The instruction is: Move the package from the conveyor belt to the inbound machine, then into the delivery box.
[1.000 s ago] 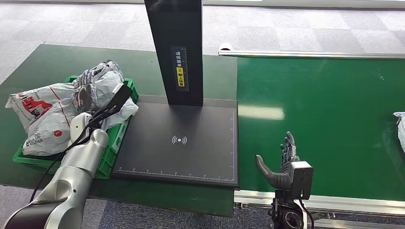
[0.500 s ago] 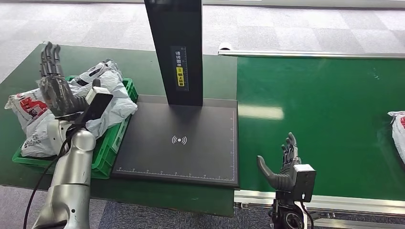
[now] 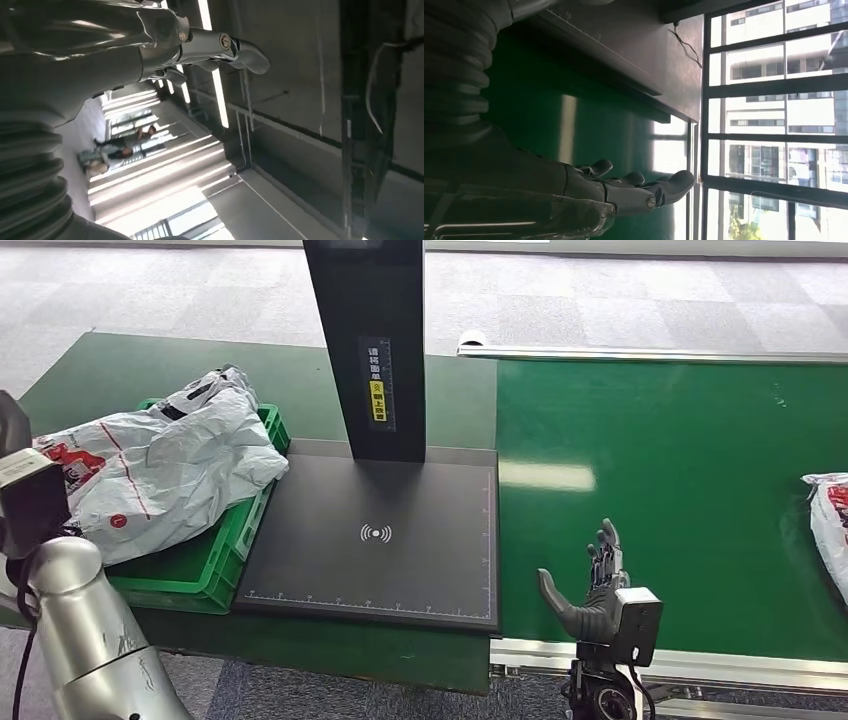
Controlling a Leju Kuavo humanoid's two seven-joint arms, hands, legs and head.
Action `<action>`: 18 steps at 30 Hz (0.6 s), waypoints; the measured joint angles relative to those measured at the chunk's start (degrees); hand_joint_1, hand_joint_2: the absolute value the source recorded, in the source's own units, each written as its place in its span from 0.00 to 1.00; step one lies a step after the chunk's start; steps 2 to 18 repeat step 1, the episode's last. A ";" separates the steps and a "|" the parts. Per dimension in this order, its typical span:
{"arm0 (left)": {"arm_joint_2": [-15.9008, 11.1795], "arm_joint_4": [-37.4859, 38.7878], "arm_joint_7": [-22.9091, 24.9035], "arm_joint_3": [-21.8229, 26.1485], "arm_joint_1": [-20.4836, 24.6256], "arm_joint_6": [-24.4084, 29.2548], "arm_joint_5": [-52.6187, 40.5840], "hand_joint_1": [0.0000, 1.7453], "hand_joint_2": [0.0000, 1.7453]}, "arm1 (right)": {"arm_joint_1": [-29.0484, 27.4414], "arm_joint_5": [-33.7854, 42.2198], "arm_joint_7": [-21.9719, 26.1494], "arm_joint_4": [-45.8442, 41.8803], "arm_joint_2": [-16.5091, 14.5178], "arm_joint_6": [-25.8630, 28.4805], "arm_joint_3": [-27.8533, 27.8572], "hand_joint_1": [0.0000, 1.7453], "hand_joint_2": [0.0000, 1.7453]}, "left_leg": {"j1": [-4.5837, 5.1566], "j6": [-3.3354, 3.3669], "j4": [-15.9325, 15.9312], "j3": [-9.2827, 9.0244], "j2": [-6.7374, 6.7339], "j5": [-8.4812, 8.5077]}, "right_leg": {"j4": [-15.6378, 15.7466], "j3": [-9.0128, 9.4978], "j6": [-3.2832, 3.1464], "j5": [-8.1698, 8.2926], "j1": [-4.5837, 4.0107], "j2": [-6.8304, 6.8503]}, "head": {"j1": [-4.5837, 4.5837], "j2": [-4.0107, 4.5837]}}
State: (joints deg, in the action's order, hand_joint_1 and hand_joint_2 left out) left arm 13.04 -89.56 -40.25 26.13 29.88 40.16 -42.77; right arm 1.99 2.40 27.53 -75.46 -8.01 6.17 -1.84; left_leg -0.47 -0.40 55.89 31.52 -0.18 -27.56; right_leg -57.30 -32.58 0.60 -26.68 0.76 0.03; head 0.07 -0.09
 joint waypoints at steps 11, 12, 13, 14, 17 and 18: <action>0.08 -0.07 0.00 -0.49 -0.21 -0.01 2.06 0.00 1.00 | 0.02 0.29 0.03 0.00 0.01 -0.23 0.00 0.00 1.00 | 0.00 0.00 0.00 0.00 0.01 0.00 | 0.00 0.01 0.00 0.00 0.00 0.01 | 0.00 0.00; 0.08 -0.07 0.00 -0.49 -0.21 -0.01 2.06 0.00 1.00 | 0.02 0.29 0.03 0.00 0.01 -0.23 0.00 0.00 1.00 | 0.00 0.00 0.00 0.00 0.01 0.00 | 0.00 0.01 0.00 0.00 0.00 0.01 | 0.00 0.00; 0.08 -0.07 0.00 -0.49 -0.21 -0.01 2.06 0.00 1.00 | 0.02 0.29 0.03 0.00 0.01 -0.23 0.00 0.00 1.00 | 0.00 0.00 0.00 0.00 0.01 0.00 | 0.00 0.01 0.00 0.00 0.00 0.01 | 0.00 0.00; 0.08 -0.07 0.00 -0.49 -0.21 -0.01 2.06 0.00 1.00 | 0.02 0.29 0.03 0.00 0.01 -0.23 0.00 0.00 1.00 | 0.00 0.00 0.00 0.00 0.01 0.00 | 0.00 0.01 0.00 0.00 0.00 0.01 | 0.00 0.00; 0.08 -0.07 0.00 -0.49 -0.21 -0.01 2.06 0.00 1.00 | 0.02 0.29 0.03 0.00 0.01 -0.23 0.00 0.00 1.00 | 0.00 0.00 0.00 0.00 0.01 0.00 | 0.00 0.01 0.00 0.00 0.00 0.01 | 0.00 0.00; 0.08 -0.07 0.00 -0.49 -0.21 -0.01 2.06 0.00 1.00 | 0.02 0.29 0.03 0.00 0.01 -0.23 0.00 0.00 1.00 | 0.00 0.00 0.00 0.00 0.01 0.00 | 0.00 0.01 0.00 0.00 0.00 0.01 | 0.00 0.00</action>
